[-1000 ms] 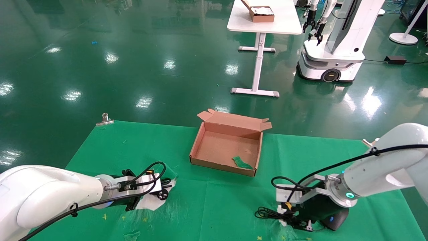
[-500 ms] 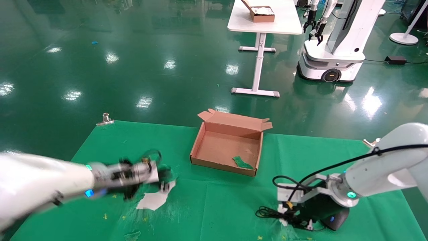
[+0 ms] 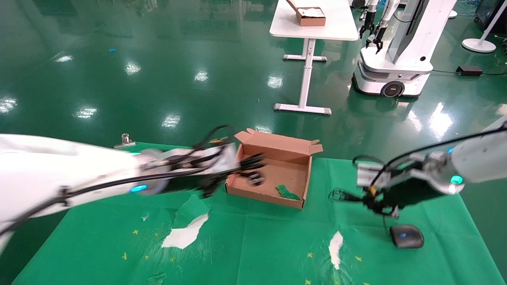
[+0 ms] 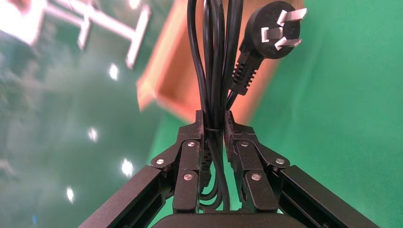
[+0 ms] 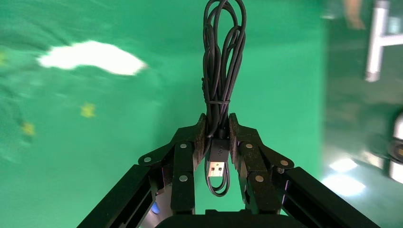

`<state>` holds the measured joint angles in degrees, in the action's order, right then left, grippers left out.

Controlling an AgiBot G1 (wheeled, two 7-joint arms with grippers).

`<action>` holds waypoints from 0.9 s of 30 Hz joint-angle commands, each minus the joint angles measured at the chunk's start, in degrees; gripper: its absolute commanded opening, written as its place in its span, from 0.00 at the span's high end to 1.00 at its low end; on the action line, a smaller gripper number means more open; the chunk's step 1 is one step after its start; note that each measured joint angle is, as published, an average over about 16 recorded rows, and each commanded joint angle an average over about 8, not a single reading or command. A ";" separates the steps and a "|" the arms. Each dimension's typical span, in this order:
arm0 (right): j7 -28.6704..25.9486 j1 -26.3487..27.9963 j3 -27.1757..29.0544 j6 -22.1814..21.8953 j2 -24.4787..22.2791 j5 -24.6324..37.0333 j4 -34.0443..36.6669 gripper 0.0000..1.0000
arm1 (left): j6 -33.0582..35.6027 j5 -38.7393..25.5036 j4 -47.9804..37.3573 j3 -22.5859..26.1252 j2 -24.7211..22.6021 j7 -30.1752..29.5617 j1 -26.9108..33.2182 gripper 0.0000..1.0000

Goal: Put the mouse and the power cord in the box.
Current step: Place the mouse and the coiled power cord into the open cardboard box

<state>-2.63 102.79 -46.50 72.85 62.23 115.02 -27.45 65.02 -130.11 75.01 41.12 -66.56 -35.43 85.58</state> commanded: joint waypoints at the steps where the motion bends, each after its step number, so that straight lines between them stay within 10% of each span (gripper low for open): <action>1: -1.05 1.02 -0.02 -0.52 -0.71 0.64 -0.77 1.00 | -1.45 -0.22 0.26 0.06 -2.21 -0.33 0.28 1.00; 16: -13.69 1.22 0.88 4.05 -9.43 2.19 -22.52 1.00 | -27.83 -20.48 -10.97 18.89 -12.33 -7.24 -1.39 1.00; 24: -18.83 -0.48 0.82 5.32 -11.10 2.94 -31.38 1.00 | -35.00 -24.91 -16.62 29.56 -12.51 -18.27 2.04 0.06; 27: -19.71 -0.45 0.85 5.54 -11.04 3.04 -32.88 1.00 | -35.68 -25.64 -17.09 32.31 -12.51 -21.65 3.08 0.00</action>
<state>-22.02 102.73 -45.58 78.23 51.48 118.02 -59.95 29.82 -155.73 58.22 72.98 -79.07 -56.74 88.53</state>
